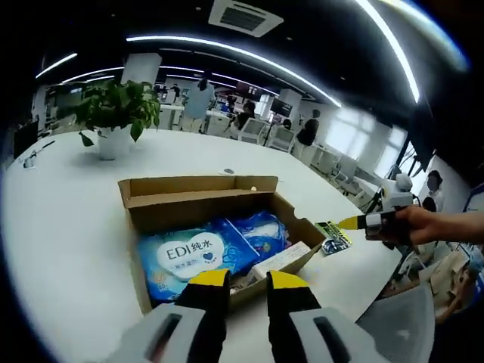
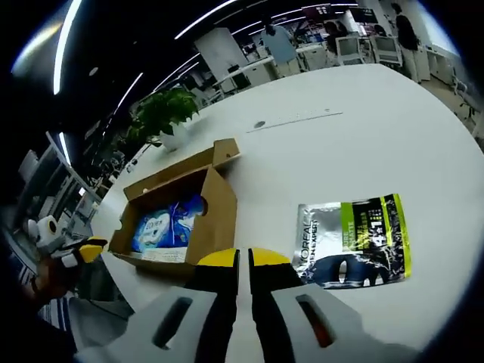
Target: Operate the shoe box by opening the lid, removing the specified soft item, and placing it in the target area until the item is outside and the box remains undamaged.
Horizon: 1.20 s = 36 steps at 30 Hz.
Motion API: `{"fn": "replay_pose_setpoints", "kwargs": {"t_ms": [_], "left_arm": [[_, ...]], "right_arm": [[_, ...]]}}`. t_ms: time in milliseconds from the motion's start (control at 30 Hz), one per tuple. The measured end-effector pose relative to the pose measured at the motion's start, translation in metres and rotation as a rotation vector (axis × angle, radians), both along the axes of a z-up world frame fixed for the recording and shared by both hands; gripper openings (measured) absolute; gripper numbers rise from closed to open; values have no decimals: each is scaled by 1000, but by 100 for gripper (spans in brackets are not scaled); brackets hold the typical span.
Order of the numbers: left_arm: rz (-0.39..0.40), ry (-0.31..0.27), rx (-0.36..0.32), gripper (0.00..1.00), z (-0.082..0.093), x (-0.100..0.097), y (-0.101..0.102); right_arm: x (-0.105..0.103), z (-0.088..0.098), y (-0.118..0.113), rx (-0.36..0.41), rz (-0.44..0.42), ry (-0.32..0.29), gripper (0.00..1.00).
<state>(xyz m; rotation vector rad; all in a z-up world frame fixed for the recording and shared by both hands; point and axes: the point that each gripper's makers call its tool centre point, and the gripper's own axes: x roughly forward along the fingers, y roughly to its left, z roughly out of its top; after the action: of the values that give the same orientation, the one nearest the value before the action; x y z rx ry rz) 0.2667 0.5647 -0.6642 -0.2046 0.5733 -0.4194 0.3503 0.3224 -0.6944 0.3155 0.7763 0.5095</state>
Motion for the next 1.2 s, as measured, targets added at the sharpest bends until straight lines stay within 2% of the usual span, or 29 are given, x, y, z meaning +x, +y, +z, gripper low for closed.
{"fn": "replay_pose_setpoints", "kwargs": {"t_ms": [100,400,667,867,1200], "left_arm": [[-4,13,41,19,-8,-4,4],[6,8,28,19,-13,-5,6],[10,19,21,19,-24,-5,4],[-21,11,53,19,-23,-7,-1],[-26,8,70,19,-20,-12,3]], "right_arm": [[2,4,18,1,32,-7,4],[11,16,78,12,129,-25,4],[19,7,120,23,187,-7,4],[25,-1,142,43,185,21,4],[42,-14,174,82,153,73,9]]}}
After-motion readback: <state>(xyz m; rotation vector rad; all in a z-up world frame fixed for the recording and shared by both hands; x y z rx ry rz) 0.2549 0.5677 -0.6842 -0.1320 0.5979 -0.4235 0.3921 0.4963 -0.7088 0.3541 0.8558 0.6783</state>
